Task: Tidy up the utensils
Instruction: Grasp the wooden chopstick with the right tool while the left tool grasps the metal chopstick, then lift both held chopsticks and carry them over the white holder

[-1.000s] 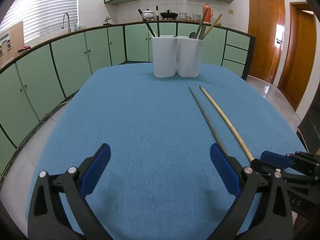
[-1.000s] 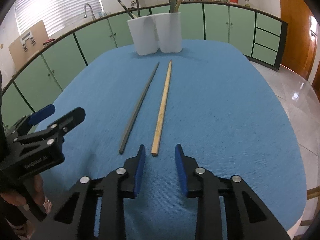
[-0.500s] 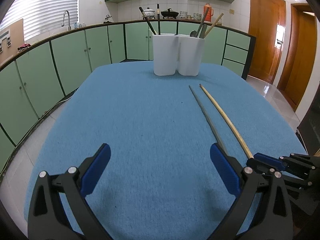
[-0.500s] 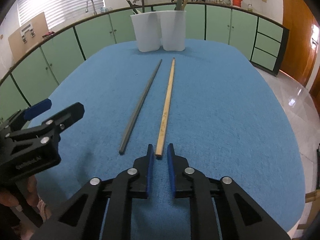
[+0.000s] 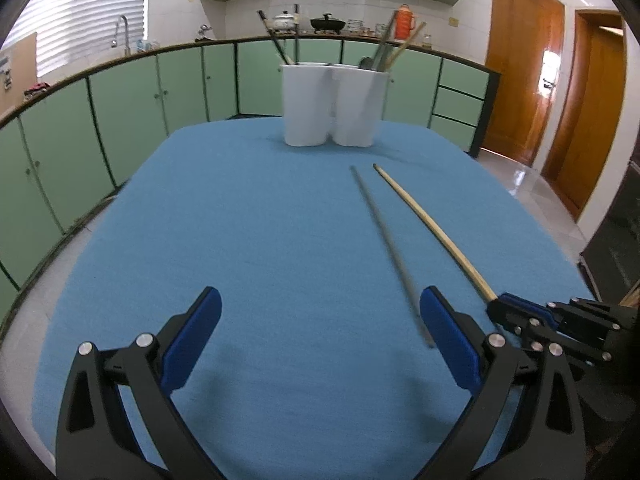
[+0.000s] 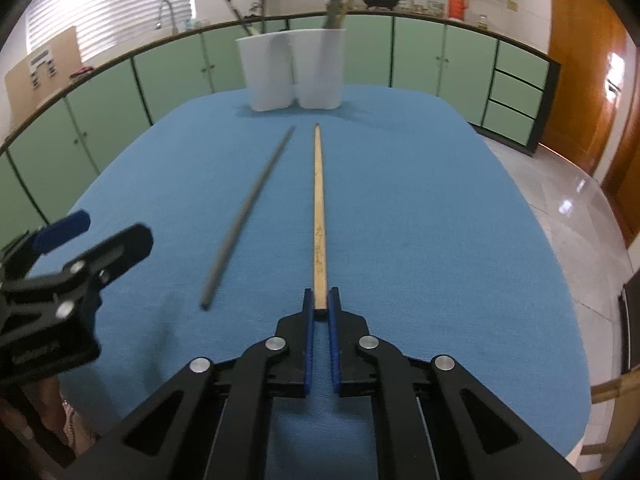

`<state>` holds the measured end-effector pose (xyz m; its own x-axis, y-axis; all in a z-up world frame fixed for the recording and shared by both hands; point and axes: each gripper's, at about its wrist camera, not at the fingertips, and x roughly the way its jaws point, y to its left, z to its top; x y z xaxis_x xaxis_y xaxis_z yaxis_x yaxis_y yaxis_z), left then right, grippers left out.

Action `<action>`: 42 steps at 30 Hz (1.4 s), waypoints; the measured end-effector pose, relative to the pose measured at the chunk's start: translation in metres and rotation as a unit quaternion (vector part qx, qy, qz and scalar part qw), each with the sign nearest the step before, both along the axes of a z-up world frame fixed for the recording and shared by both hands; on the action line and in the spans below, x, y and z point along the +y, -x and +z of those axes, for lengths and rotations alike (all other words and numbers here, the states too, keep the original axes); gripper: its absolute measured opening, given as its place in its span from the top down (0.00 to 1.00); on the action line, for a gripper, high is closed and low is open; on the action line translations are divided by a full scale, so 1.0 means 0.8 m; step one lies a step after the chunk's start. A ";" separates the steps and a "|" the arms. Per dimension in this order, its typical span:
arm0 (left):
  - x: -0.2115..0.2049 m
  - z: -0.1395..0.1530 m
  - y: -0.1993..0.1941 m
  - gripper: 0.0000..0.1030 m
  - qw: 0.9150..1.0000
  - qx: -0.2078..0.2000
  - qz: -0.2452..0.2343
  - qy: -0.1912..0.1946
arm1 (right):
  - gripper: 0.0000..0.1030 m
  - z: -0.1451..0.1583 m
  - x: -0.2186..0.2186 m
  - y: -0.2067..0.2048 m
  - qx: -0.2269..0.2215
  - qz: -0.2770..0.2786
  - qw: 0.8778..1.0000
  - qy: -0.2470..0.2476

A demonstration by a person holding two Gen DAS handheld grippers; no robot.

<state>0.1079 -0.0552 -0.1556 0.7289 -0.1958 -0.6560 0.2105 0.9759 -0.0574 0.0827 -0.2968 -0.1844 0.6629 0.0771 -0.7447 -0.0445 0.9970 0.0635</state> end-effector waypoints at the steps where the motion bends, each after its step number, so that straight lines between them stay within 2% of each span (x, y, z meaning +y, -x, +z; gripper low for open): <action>1: -0.005 -0.001 0.001 0.07 1.000 0.003 -0.006 0.003 | 0.94 0.000 -0.006 0.001 0.000 -0.006 1.000 -0.004; 4: -0.022 -0.005 0.005 0.08 1.000 0.010 -0.020 0.004 | 0.94 0.001 -0.023 0.003 0.000 -0.019 1.000 -0.017; 5: -0.028 -0.008 0.006 0.15 1.000 0.013 -0.028 0.003 | 0.94 0.002 -0.026 0.004 0.000 -0.021 1.000 -0.020; 6: -0.032 -0.009 0.006 0.29 0.999 0.016 -0.032 0.002 | 0.94 0.002 -0.030 0.005 -0.001 -0.023 0.999 -0.021; 7: -0.038 -0.013 0.005 0.34 0.999 0.023 -0.039 -0.001 | 0.94 0.003 -0.032 0.005 -0.002 -0.025 0.999 -0.022; 10: -0.047 -0.022 0.004 0.42 0.998 0.039 -0.044 0.002 | 0.94 0.003 -0.033 0.005 -0.003 -0.024 0.999 -0.028; 12: -0.049 -0.025 0.002 0.55 0.998 0.046 -0.042 0.004 | 0.94 0.003 -0.035 0.005 -0.004 -0.024 0.999 -0.030; 16: -0.054 -0.028 0.002 0.61 0.998 0.050 -0.043 0.003 | 0.94 0.001 -0.038 0.005 -0.004 -0.024 0.999 -0.035; 19: -0.059 -0.031 0.002 0.70 0.998 0.050 -0.047 -0.001 | 0.94 0.001 -0.039 0.006 -0.003 -0.023 0.999 -0.037; 20: -0.062 -0.031 0.003 0.74 0.998 0.049 -0.049 -0.005 | 0.94 0.001 -0.038 0.006 -0.004 -0.023 0.999 -0.037; 21: -0.062 -0.030 0.003 0.83 0.997 0.049 -0.051 -0.005 | 0.94 0.002 -0.039 0.006 -0.004 -0.022 0.999 -0.036; 23: -0.065 -0.031 0.003 0.92 0.997 0.051 -0.057 -0.002 | 0.94 0.002 -0.038 0.006 -0.006 -0.021 0.999 -0.035; 28: -0.062 -0.027 0.004 0.93 0.998 0.044 -0.053 0.004 | 0.94 0.006 -0.039 0.009 -0.014 -0.020 0.999 -0.034; 31: -0.060 -0.013 0.009 0.93 0.998 0.024 -0.050 0.002 | 0.94 0.016 -0.040 0.014 -0.027 -0.019 0.999 -0.027; 42: -0.053 0.067 0.024 0.94 0.997 -0.067 -0.041 0.004 | 0.94 0.081 -0.055 0.024 -0.092 -0.021 0.995 -0.034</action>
<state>0.0888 -0.0979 -0.1017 0.7911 -0.2635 -0.5520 0.2962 0.9546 -0.0312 0.0633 -0.3407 -0.1195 0.7908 0.0925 -0.6051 -0.0205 0.9920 0.1249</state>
